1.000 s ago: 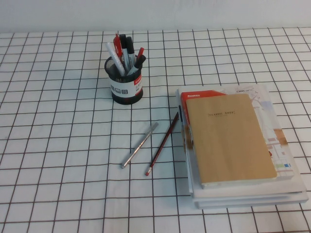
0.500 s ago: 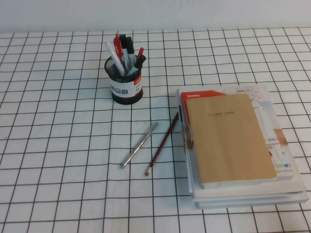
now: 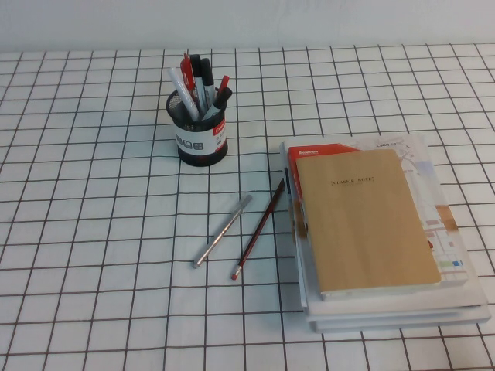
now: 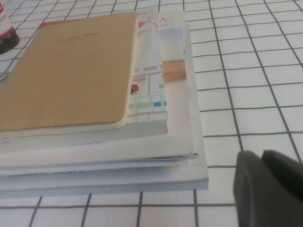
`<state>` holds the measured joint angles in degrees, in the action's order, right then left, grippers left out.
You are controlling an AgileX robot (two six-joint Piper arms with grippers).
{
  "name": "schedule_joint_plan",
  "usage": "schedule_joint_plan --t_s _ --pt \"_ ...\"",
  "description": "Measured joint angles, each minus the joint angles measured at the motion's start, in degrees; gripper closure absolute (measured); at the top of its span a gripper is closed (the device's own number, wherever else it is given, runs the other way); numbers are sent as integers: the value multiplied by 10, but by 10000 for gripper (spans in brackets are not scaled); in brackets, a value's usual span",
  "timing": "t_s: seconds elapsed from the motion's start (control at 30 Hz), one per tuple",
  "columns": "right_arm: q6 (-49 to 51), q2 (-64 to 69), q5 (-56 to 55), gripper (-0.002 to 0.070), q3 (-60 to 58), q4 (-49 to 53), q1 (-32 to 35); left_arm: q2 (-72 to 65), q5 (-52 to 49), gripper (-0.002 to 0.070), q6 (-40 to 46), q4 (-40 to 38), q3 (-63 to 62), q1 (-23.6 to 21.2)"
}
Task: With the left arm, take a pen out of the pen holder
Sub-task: 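Take a marker out of the pen holder and lay it on the table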
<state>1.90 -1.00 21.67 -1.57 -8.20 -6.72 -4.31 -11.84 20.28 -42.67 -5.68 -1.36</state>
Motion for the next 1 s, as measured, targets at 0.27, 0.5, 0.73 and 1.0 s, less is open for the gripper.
schedule_joint_plan --t_s 0.27,0.5,0.73,1.0 --pt "0 0 0 691 0 0 0 -199 -77 675 113 5 -150 0" --pt "0 0 0 691 0 0 0 -375 -79 675 231 -47 -256 0" --pt "0 0 0 691 0 0 0 -527 -48 675 432 -233 -333 35" --pt "0 0 0 691 0 0 0 -688 47 675 577 -377 -421 152"
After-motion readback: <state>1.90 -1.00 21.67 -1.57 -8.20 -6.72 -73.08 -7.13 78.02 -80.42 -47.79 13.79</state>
